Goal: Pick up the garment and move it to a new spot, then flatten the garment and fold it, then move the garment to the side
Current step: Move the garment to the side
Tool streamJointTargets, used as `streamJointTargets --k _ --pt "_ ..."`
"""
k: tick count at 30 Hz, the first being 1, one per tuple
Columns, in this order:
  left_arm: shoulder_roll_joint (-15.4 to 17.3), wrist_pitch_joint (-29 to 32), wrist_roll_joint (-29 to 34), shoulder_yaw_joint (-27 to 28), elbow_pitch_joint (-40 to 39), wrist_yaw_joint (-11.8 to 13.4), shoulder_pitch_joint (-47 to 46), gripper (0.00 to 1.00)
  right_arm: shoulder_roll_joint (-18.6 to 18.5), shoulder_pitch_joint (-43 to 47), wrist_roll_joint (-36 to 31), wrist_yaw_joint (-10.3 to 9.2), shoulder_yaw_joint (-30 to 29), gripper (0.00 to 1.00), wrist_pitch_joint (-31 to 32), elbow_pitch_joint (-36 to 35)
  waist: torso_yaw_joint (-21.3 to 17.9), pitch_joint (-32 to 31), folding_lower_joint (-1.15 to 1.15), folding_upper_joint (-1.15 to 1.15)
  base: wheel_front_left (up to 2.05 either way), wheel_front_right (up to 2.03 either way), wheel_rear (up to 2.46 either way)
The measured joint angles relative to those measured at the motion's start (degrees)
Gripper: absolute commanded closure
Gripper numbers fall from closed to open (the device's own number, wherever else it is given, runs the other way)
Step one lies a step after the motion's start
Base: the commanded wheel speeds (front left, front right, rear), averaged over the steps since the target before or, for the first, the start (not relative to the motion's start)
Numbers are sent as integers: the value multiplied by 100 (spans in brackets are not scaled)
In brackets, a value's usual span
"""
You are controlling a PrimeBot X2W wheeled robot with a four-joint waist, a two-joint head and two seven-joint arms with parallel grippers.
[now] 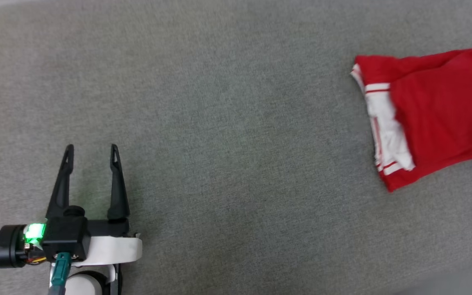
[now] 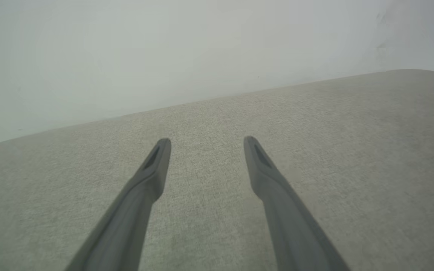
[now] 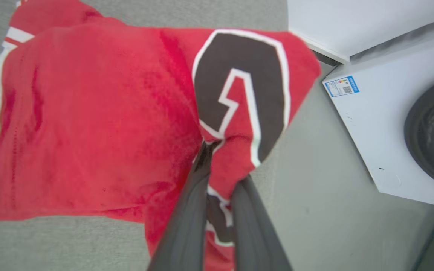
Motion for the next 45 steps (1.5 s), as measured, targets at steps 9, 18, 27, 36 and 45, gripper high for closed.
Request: streamJointTargets --k 9,18,27,36,45 --pt "253 0 9 102 -270 18 -288 0 68 -564 -613 0 -616 100 -266 1332 -83 854 0 0 0 0 0" --pt "255 -8 -22 75 -269 63 -397 0 730 -641 -1227 -1 -1178 0 -624 2256 -121 979 0 0 0 0 0" --pt "-68 0 -126 11 -56 186 -10 0 1096 -476 -2323 0 -2035 0 -2372 2137 105 40 0 0 0 0 0" --pt "-277 0 -162 25 22 259 471 0 2207 473 -3131 -1 -2961 0 -3854 1068 480 -885 -2 0 0 0 0" --pt "-333 0 -152 18 134 244 691 0 3567 1948 -3574 -1 -3267 0 -4105 -319 978 -1446 -1 0 0 0 0"
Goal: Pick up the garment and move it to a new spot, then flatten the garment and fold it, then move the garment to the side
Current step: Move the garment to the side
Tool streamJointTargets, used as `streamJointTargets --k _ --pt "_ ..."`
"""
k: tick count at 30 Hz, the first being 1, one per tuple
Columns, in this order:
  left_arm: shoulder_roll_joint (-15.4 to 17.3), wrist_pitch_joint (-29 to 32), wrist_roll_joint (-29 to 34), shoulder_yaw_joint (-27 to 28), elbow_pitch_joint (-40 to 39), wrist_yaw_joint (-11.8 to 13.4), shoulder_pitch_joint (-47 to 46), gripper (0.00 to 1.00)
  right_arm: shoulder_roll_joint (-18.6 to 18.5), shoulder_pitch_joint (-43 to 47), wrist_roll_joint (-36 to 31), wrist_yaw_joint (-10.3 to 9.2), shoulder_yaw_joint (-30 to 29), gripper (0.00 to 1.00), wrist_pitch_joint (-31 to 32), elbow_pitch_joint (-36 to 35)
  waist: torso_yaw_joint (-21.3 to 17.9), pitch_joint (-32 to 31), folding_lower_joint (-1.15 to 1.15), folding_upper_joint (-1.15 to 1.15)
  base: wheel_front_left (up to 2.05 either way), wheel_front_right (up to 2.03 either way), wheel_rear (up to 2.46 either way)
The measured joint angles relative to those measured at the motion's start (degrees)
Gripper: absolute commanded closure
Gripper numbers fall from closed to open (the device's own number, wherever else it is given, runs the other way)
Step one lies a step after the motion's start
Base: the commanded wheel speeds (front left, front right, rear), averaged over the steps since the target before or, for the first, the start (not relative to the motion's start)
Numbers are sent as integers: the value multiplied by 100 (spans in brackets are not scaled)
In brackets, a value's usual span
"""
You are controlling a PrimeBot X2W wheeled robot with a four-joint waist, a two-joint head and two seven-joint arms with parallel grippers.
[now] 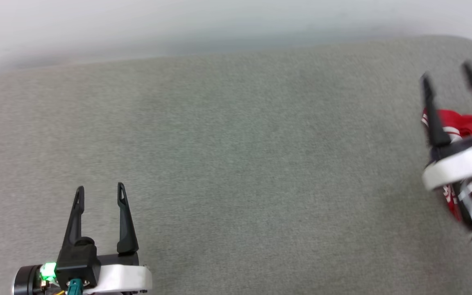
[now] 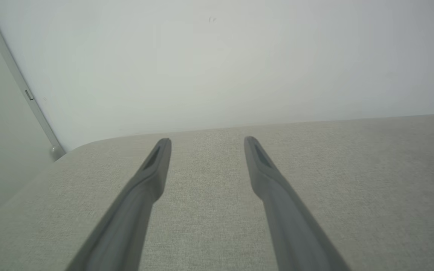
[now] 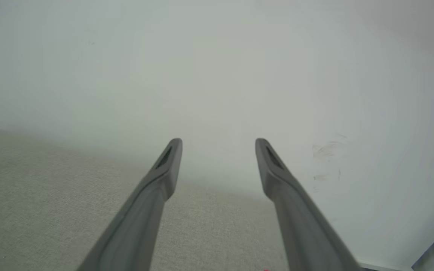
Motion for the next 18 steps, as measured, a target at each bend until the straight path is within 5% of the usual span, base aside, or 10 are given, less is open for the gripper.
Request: streamJointTargets --k 5,18 --pt "-21 0 8 -33 88 -44 62 0 524 781 -158 0 -4 0 -14 -427 207 -240 0 0 0 0 0" --pt "-77 0 -38 -58 353 -151 299 0 1187 2410 -149 0 -450 0 -18 -782 443 -707 -1 0 0 0 0"
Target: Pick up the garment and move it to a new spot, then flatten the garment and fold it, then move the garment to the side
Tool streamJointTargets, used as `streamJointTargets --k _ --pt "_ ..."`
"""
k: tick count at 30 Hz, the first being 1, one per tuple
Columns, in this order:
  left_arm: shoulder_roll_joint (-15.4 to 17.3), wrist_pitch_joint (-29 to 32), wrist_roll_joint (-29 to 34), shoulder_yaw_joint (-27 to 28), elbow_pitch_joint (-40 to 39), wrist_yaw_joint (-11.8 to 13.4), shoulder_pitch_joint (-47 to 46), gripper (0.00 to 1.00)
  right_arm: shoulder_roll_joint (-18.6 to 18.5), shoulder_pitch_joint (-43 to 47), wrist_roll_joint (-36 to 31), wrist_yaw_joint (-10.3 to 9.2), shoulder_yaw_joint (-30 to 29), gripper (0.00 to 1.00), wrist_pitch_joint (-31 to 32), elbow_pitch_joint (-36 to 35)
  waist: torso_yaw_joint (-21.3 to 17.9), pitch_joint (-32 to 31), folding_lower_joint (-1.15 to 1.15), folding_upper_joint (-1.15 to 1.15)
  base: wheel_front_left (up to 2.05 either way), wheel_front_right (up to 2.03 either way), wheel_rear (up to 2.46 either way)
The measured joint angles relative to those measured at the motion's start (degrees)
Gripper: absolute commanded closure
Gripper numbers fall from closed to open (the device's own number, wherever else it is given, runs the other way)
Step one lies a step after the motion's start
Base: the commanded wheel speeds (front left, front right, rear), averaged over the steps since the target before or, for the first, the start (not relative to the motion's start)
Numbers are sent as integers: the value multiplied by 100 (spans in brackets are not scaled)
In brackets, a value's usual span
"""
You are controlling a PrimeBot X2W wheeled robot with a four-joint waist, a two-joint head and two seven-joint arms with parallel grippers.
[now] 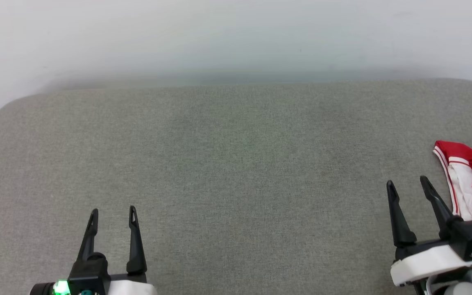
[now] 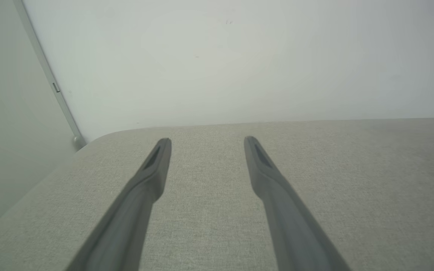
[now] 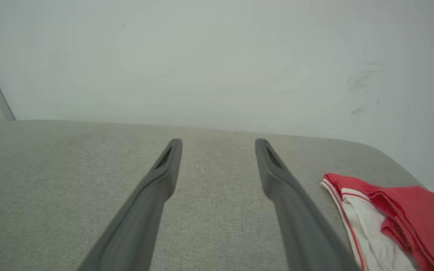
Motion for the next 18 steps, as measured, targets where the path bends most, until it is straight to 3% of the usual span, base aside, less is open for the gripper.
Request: streamJointTargets --k 18 --pt "-48 0 -59 111 272 -230 337 0 339 839 -67 0 -343 0 0 -636 19 -319 0 0 0 0 0"
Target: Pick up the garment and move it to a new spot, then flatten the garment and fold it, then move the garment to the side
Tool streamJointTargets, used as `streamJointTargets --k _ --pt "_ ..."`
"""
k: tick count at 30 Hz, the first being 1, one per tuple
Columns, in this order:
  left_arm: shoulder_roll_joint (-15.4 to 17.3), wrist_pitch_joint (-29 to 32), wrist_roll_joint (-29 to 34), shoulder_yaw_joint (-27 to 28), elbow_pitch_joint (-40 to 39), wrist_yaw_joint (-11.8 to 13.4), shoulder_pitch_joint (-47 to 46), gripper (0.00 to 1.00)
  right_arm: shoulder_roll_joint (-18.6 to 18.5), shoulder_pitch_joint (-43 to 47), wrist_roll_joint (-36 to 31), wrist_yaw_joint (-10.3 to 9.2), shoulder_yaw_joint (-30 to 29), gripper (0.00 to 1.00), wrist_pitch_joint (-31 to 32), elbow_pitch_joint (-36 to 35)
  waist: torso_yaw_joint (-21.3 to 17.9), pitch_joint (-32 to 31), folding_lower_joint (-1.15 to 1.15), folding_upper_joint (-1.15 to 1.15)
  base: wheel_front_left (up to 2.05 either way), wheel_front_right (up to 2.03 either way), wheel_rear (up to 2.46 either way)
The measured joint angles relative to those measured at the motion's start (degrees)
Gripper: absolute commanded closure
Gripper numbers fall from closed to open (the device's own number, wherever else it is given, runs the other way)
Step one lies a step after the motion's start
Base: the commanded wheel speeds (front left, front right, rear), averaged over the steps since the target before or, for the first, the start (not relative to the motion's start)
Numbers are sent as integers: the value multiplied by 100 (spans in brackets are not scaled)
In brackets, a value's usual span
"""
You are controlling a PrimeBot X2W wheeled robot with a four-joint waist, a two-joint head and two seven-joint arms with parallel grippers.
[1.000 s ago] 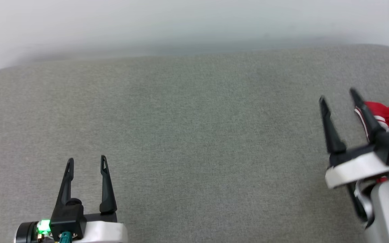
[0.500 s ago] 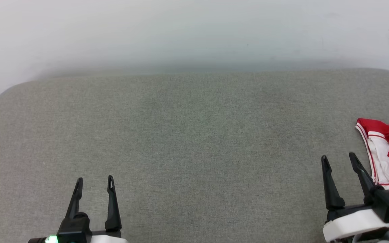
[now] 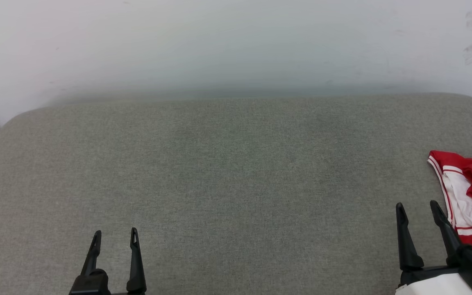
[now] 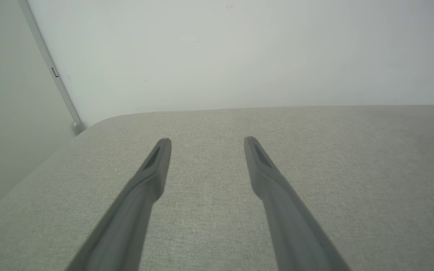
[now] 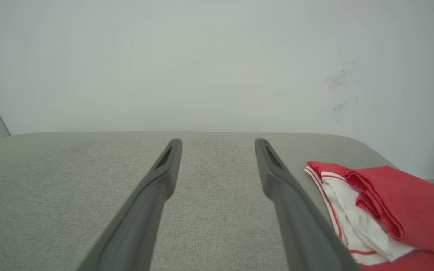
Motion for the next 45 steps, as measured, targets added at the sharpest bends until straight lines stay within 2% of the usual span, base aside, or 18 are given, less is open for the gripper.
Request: streamJointTargets --k 1,2,6,11,14,24,45 --pt "-1 0 -4 5 -5 -16 0 0 7 12 0 0 2 0 -1 -5 0 0 0 0 0 0 0" --pt "-2 1 -4 5 24 -16 0 100 10 15 1 0 11 100 0 24 1 1 0 0 0 0 0" --pt "-9 27 -52 -11 218 -16 15 100 13 66 41 0 27 100 21 223 0 0 0 0 0 0 0" --pt "-3 100 -546 -11 243 -58 16 100 14 74 494 0 32 100 108 277 -2 1 0 0 0 0 0" --pt "13 190 -1070 -5 319 -126 -18 100 14 45 991 0 31 100 216 336 -5 1 1 0 0 0 0" --pt "65 392 -2238 19 532 -314 -252 100 7 -88 2102 0 30 100 454 456 -10 0 1 0 0 0 0" --pt "144 776 -4273 93 833 -612 -631 100 -4 -371 4030 -1 2 100 869 667 -21 -2 1 0 0 0 0"
